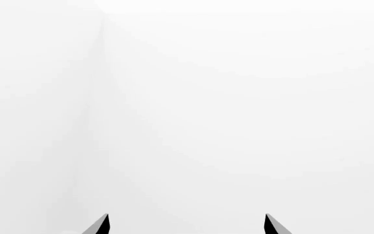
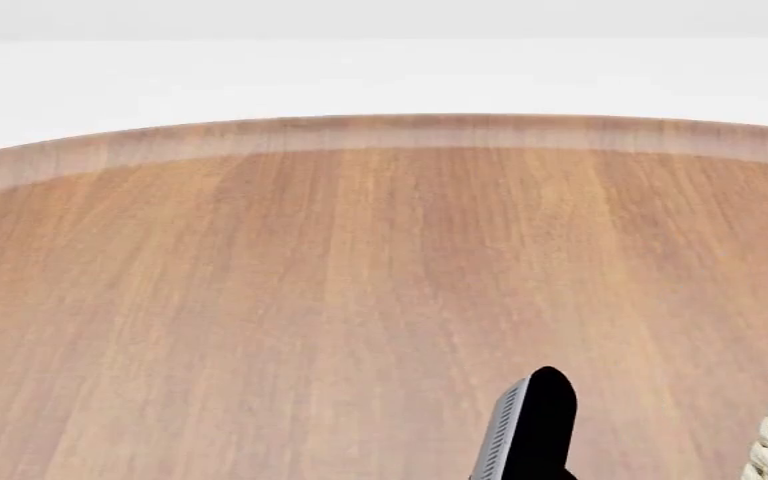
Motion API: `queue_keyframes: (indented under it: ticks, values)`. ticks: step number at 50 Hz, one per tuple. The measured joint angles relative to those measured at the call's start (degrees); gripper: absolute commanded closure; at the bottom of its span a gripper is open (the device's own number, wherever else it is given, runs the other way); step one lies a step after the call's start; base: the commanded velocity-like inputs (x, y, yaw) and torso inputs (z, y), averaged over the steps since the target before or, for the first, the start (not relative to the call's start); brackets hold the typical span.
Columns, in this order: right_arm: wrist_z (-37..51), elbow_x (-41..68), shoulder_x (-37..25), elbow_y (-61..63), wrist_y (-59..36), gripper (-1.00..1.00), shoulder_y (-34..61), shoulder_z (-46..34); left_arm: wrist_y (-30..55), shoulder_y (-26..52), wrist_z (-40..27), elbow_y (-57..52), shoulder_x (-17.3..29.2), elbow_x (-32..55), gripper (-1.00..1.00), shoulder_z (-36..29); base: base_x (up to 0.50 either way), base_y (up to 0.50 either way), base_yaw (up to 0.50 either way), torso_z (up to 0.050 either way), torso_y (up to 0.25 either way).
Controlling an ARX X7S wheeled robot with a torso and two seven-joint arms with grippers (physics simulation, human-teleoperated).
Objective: Pick the milk and place it in the basket.
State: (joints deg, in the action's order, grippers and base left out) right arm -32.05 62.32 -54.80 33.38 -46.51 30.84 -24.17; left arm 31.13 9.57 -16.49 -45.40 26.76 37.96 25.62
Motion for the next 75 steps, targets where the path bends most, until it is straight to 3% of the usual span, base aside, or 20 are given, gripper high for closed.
queue_keyframes:
  ticks: [75]
  values:
    - [-14.3, -20.7, 19.3, -28.9, 6.2, -1.00, 6.9, -18.8, -1.6, -0.7, -0.4, 1.1, 0.6, 0.3, -1.00, -0.2, 0.00, 0.00, 0.00, 0.000, 0.000]
